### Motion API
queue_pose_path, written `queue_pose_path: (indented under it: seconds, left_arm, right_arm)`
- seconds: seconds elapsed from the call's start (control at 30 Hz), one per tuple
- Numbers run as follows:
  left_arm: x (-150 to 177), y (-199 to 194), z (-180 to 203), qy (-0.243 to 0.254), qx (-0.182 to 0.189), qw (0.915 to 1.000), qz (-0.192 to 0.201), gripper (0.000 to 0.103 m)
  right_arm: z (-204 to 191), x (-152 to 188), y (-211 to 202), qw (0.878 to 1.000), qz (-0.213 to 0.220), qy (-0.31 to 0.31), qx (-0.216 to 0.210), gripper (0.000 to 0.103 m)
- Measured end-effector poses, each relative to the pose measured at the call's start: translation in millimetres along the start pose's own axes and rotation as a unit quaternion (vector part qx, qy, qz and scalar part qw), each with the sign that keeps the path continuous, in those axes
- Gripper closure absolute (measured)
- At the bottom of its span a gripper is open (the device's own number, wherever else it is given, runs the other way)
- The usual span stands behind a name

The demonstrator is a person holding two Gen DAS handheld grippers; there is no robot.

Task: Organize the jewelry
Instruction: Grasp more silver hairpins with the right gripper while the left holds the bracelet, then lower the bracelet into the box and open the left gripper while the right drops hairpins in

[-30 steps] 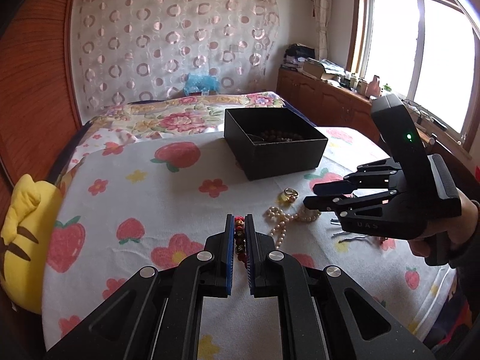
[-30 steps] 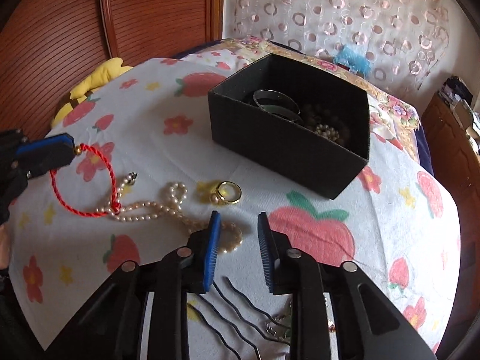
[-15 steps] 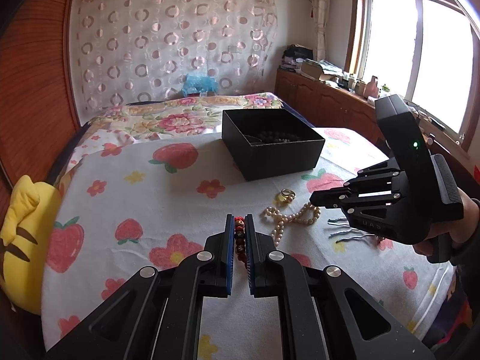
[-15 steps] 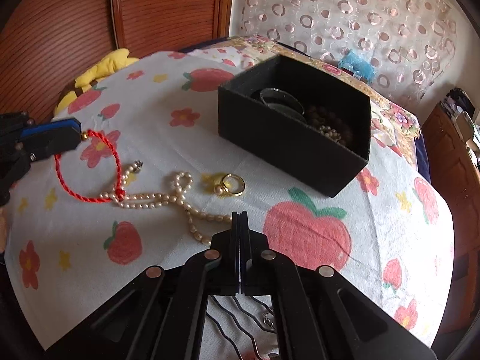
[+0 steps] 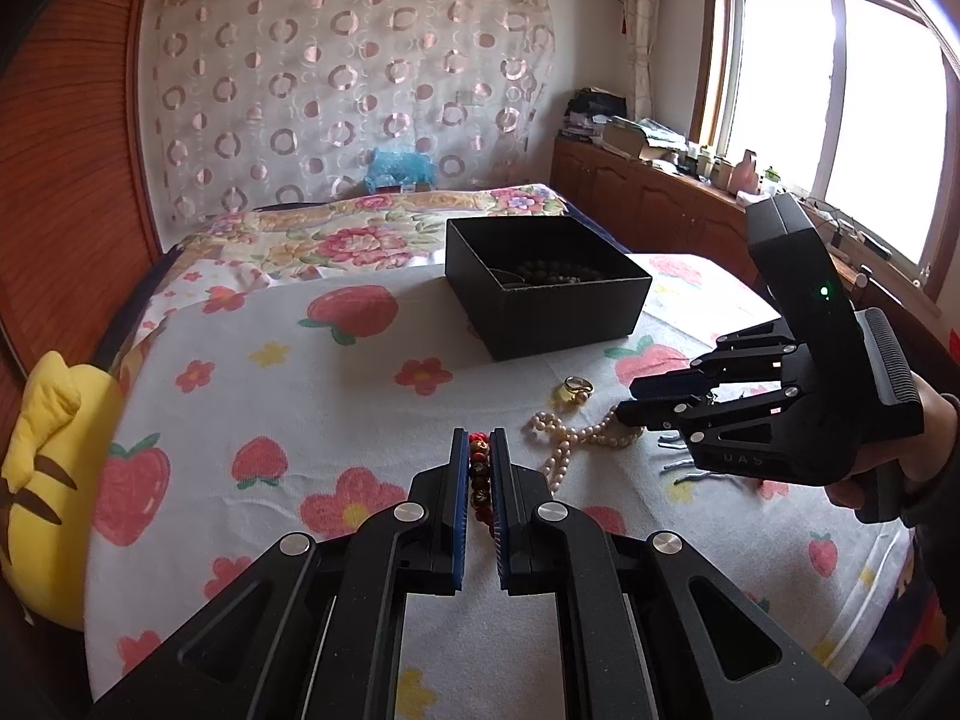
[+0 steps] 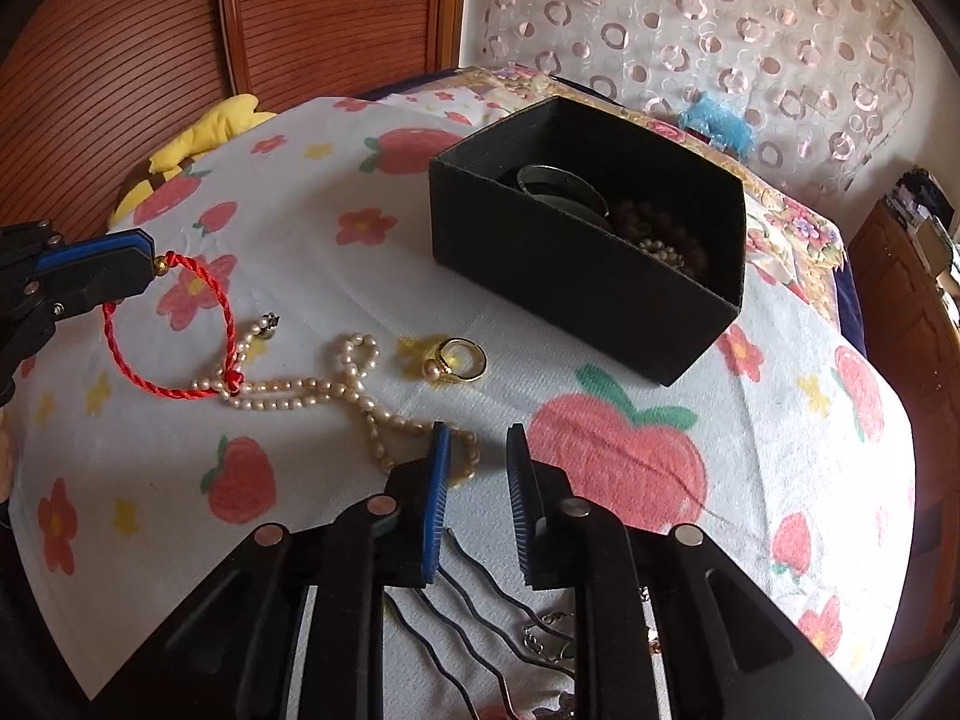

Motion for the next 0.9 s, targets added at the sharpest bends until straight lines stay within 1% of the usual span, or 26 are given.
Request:
queue_pose_path:
  seconds: [0.23,0.27,0.3,0.37,0.53,0.57,0.67,0.77,0.9]
  left_arm:
    - [0.0,0.4,0.2,0.001,0.001,1.0,0.0,0.097]
    - [-0.1,0.5,0.2,0.0,0.0,1.0,0.001,0.097]
    - [0.0,0.6,0.1,0.0,0.0,1.0,0.0,0.097]
    - [-0.1,0.5,0.0,0.0,0.0,1.0,0.001,0.097]
    - [-0.2,0.1,0.0,0.001,0.0,1.0,0.001,0.097]
    - [-0.4,0.4,-0.1,0.0,0.0,1.0,0.001,0.097]
    - [-0.1,1.0,-2.3,0.0,-0.001,1.0,0.001,0.097]
    - [0.4,1.2,-3.6,0.0,-0.002,1.0,0.0,0.097]
    - [0.3,2.1,-3.3,0.0,0.0,1.0,0.0,0.097]
  right_arm:
    - [-1.2,0.1,1.4,1.0,-0.009,-0.001,-0.008,0.082]
    - [-1.1,-0.1,1.3,1.0,-0.009,-0.001,-0.01,0.084]
    - [-1.8,-1.4,2.0,1.0,-0.008,-0.001,-0.014,0.091]
    - [-4.8,-1.3,1.9,1.0,-0.006,-0.001,-0.026,0.097]
    - [-5.9,-1.1,-0.9,1.0,-0.006,-0.017,-0.001,0.098]
    - [-3.4,-1.7,-4.7,1.0,-0.001,-0.016,0.007,0.098]
    - [6.1,-12.4,-30.0,0.999,0.033,-0.003,0.016,0.098]
    - [18.1,-31.7,-70.3,0.996,0.077,0.001,0.035,0.098]
    - [31.4,-54.7,-115.3,0.991,0.123,0.003,0.05,0.098]
Point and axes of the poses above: each gripper's, at about its wrist camera, not at the fingertips, and y roughly the way its jaws point, z to its right, x to its underside, the point moved 10 cm from there along y, roughly the way its jaws point, and after that the axes turned 9 degrees about -y, right-handed, at the moved point
